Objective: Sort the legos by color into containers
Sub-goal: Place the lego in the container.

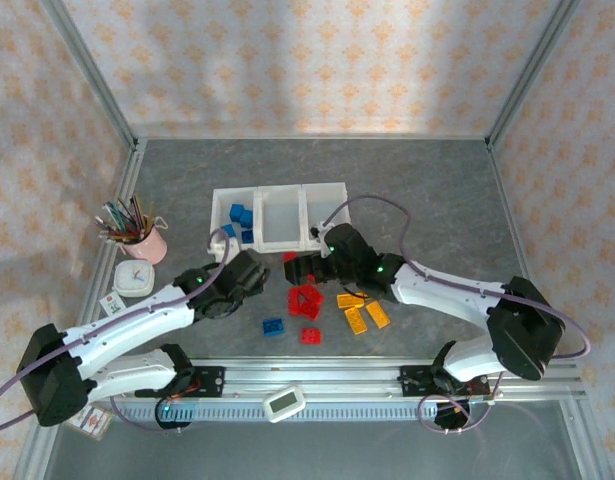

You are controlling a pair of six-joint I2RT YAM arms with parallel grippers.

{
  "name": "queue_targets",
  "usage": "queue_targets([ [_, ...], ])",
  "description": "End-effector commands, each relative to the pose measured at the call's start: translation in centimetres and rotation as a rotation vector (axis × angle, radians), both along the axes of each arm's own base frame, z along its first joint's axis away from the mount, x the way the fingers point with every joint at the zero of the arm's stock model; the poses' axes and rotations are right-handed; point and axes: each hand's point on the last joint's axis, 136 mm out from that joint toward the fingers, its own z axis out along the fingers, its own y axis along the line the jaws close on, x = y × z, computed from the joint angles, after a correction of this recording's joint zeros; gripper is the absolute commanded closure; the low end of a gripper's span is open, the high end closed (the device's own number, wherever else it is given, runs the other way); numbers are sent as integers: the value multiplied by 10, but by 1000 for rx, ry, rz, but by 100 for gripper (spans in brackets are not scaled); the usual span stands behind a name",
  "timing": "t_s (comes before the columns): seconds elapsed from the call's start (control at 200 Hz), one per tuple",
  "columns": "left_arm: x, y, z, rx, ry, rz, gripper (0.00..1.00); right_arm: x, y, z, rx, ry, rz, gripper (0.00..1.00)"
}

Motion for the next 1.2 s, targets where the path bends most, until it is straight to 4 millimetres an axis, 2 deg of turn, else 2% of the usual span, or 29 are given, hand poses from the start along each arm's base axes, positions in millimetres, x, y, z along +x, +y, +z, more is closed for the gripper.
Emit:
queue_targets([
  [0.0,34,25,34,114,-107,65,64,12,-3,18,45,10,-44,0],
  [0.09,66,36,50,110,-164,115,65,26,-6,23,59,6,-84,0],
  [0.205,106,42,58,122,-196,142,65,39,-2,27,53,-19,-98,0],
  [0.395,159,53,41,157,-150,167,65,54,-2,28,47,-49,-133,0],
  [0.581,192,62,21,167,-113,181,64,59,0,19,18,-49,-120,0],
  [0.696,205,69,6,189,-68,189,62,62,2,18,13,-52,-119,0],
  [0.821,211,73,1,204,-48,194,52,65,5,23,16,-68,-107,0],
  [0.951,213,70,5,188,-54,183,44,64,5,30,12,-87,-93,0],
  [1.191,204,73,23,196,-47,186,38,58,0,38,-1,-111,-73,0],
])
